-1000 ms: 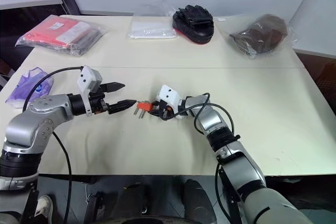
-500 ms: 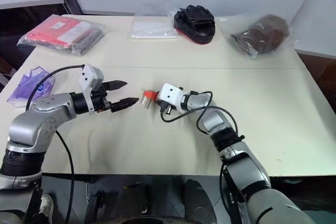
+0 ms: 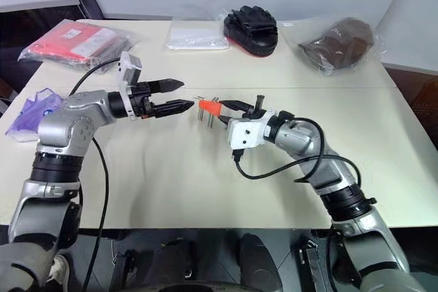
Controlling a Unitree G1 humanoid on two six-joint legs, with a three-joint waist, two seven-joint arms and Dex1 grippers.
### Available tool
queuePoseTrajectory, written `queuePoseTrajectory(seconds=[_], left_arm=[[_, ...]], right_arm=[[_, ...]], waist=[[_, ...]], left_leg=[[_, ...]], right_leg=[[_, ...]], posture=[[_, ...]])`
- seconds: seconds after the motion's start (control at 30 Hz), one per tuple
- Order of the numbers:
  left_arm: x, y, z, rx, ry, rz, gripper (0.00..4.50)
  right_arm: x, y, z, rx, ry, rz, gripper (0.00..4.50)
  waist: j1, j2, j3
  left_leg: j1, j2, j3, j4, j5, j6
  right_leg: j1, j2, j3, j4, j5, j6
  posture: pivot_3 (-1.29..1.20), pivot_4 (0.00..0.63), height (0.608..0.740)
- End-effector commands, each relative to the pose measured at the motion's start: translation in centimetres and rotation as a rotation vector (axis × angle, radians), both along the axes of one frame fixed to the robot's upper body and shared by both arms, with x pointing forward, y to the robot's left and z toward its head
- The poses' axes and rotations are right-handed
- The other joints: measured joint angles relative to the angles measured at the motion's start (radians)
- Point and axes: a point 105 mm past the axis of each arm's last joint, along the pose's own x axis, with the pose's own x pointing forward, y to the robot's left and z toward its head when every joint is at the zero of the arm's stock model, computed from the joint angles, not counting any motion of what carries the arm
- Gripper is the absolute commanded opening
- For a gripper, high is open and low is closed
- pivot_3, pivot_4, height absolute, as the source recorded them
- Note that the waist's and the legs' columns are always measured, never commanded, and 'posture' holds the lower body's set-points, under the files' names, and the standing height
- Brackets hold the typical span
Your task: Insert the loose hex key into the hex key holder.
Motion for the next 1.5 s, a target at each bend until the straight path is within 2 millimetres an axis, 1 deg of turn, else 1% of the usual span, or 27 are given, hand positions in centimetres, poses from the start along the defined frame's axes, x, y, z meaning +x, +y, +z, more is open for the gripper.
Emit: queuePoseTrajectory(seconds=[0.03,0.1,0.2,0.33,0.57,0.73,1.0,1.2,1.3,1.4,1.43,1.47,1.5], left_arm=[[-1.3,-1.6,2.2,-0.047,-0.016,-0.147,4.50],[-1.5,-2.2,2.8,-0.061,-0.017,-0.182,4.50],[-1.6,-2.7,3.3,-0.072,-0.015,-0.215,4.50],[-1.7,-2.9,3.4,-0.073,-0.016,-0.230,4.50],[-2.2,-2.8,3.0,-0.064,0.001,-0.248,4.50],[-2.5,-2.7,2.6,-0.056,0.016,-0.261,4.50],[-2.7,-2.6,2.5,-0.052,0.025,-0.266,4.50],[-3.2,-2.5,2.1,-0.033,0.034,-0.289,4.50],[-3.2,-2.6,2.1,-0.030,0.034,-0.291,3.68],[-3.1,-2.6,2.2,-0.040,0.031,-0.284,2.22],[-3.1,-2.6,2.3,-0.041,0.031,-0.286,1.66],[-3.1,-2.7,2.2,-0.038,0.030,-0.288,1.22],[-3.2,-2.7,2.1,-0.035,0.031,-0.290,0.63]], right_arm=[[-1.2,-0.1,3.8,-0.016,-0.228,0.037,1.00],[-1.5,-0.1,4.1,-0.044,-0.272,0.052,1.00],[-1.7,-0.1,3.6,-0.124,-0.308,0.084,1.00],[-2.1,0.1,3.5,-0.142,-0.320,0.121,1.00],[-2.6,0.7,3.8,-0.142,-0.346,0.163,1.00],[-2.8,1.1,4.6,-0.137,-0.391,0.180,1.00],[-2.8,1.0,4.8,-0.140,-0.411,0.184,1.00],[-2.7,1.0,4.9,-0.131,-0.413,0.181,1.00],[-2.7,0.9,5.0,-0.127,-0.410,0.178,1.00],[-2.6,0.8,5.0,-0.128,-0.406,0.175,1.00],[-2.6,0.8,5.0,-0.125,-0.401,0.174,1.00],[-2.6,0.8,5.0,-0.123,-0.398,0.173,1.00],[-2.6,0.8,5.0,-0.123,-0.396,0.172,1.00]], waist=[[0.001,0.000,0.000],[0.001,0.000,0.000],[0.000,0.000,0.000],[-0.001,0.000,0.000],[0.000,0.000,0.000],[0.000,0.000,0.000],[0.001,0.000,0.000],[0.001,0.000,0.000],[0.001,0.000,0.000],[0.001,0.000,0.000],[0.001,0.000,0.000],[0.001,0.000,0.000],[0.001,0.000,0.000]], left_leg=[[0.000,0.000,0.000,0.000,0.000,0.000],[0.000,0.000,0.000,0.000,0.000,0.000],[0.000,0.000,0.000,0.000,0.000,0.000],[0.000,0.000,0.000,0.000,0.000,0.000],[0.000,0.000,0.000,0.000,0.000,0.000],[0.000,0.000,0.000,0.001,0.000,0.000],[0.000,0.000,0.000,0.001,0.000,0.000],[0.000,0.000,0.000,0.001,0.000,0.000],[0.000,0.000,0.000,0.001,0.000,0.000],[0.000,0.000,0.000,0.001,0.000,0.000],[0.000,0.000,0.000,0.001,0.000,0.000],[0.000,0.000,0.000,0.001,0.000,0.000],[0.000,0.000,0.000,0.001,0.000,0.000]], right_leg=[[0.000,0.000,0.000,0.000,0.000,0.000],[0.000,0.000,0.000,0.000,0.000,0.000],[0.000,0.000,0.000,0.000,0.000,0.000],[0.000,0.000,0.001,0.000,0.000,0.000],[0.000,0.000,0.001,0.000,0.000,0.000],[0.000,0.000,0.001,0.000,0.000,0.000],[0.000,0.000,0.001,0.000,0.000,0.000],[0.000,0.000,0.001,0.000,0.000,0.000],[0.000,0.000,0.001,0.000,0.000,0.000],[0.000,0.000,0.001,0.000,0.000,0.000],[0.000,0.000,0.001,0.000,0.000,0.000],[0.000,0.000,0.001,0.000,0.000,0.000],[0.000,0.000,0.001,0.000,0.000,0.000]], posture=[[0.00,0.150,0.740],[0.00,0.150,0.740],[0.00,0.150,0.740],[0.00,0.150,0.740],[0.00,0.150,0.740],[0.00,0.150,0.740],[0.00,0.150,0.740],[0.00,0.150,0.740],[0.00,0.150,0.740],[0.00,0.150,0.740],[0.00,0.150,0.740],[0.00,0.150,0.740],[0.00,0.150,0.740]])
